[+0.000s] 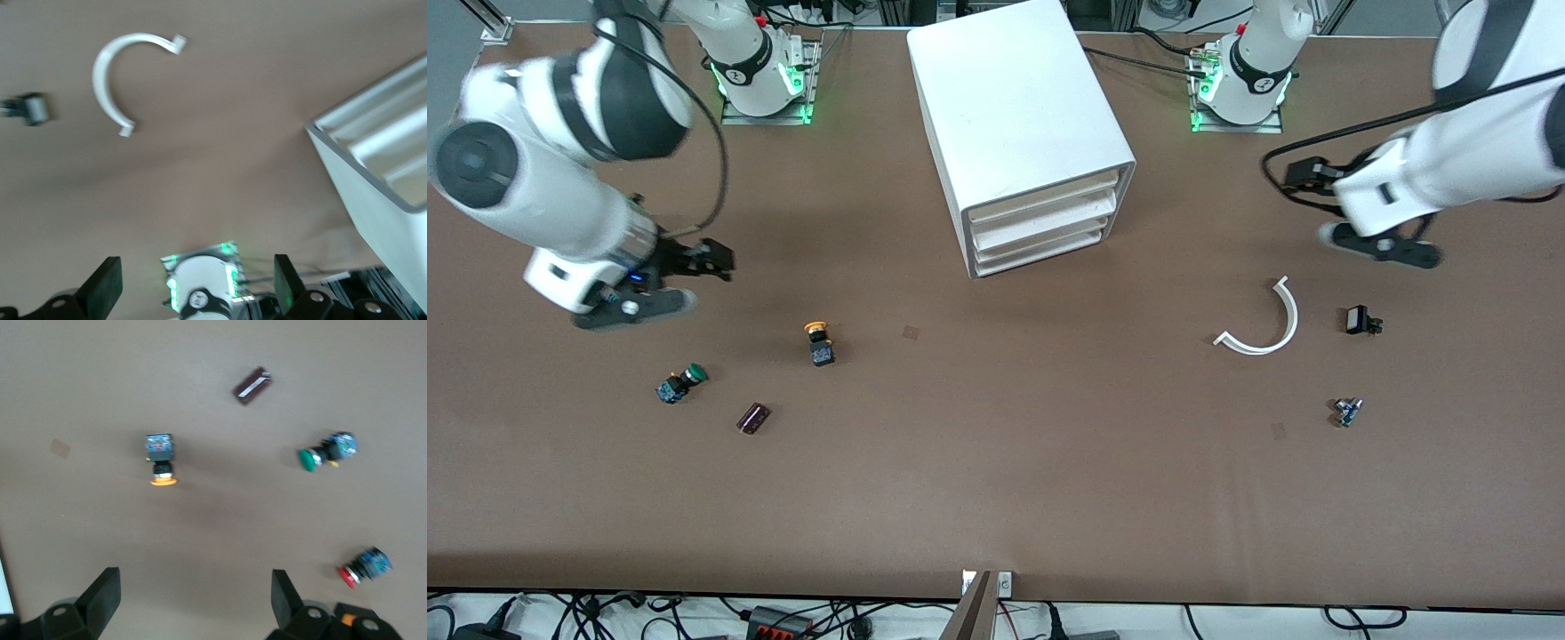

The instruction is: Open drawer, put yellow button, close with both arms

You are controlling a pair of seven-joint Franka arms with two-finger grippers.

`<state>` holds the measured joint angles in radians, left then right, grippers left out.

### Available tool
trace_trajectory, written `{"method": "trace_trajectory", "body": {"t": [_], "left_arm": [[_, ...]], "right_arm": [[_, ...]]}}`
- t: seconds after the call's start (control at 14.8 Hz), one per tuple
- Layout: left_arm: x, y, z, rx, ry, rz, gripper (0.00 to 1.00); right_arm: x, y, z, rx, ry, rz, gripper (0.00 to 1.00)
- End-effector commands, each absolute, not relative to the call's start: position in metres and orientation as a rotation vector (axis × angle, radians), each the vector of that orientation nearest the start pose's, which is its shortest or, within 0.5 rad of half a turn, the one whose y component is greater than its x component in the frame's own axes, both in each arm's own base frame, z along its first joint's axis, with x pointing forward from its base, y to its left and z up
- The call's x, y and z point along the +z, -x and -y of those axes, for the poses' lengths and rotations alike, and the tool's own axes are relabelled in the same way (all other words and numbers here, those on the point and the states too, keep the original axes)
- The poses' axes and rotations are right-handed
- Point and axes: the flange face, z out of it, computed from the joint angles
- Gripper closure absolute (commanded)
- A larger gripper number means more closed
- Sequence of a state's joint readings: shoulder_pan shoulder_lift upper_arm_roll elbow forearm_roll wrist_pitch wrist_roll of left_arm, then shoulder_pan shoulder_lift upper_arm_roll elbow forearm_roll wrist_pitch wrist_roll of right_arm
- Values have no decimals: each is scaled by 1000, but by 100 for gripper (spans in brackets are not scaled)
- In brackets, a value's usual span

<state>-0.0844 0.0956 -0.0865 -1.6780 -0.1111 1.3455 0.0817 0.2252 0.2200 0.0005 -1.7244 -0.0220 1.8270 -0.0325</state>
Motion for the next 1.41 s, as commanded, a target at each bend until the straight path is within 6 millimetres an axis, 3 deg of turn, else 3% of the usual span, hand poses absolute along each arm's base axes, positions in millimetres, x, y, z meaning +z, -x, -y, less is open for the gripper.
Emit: {"method": "trace_trajectory", "body": {"t": [0.0, 0.13, 0.4, 0.67, 0.88, 1.08, 1.35], "left_arm": [[478, -539, 133, 893, 3256, -546, 0], [448, -548, 148, 1049, 3395, -545, 0], [413, -554, 179, 1239, 3602, -536, 0], [358, -547, 183, 1018, 3794, -901, 0], [314, -530, 192, 1042, 4017, -948, 0], [290, -522, 197, 1146, 4034, -928, 6], [263, -508, 216, 1269, 4036, -979, 16]], "right_arm": [[417, -617, -161, 226, 3137, 458, 0], [393, -622, -172, 267, 3132, 479, 0], [340, -629, -200, 277, 3074, 483, 0], [282, -635, -205, 290, 3084, 496, 0], [243, -637, -208, 295, 3094, 449, 0], [211, -638, -212, 276, 3107, 376, 0], [187, -635, -214, 271, 3112, 369, 0]]}}
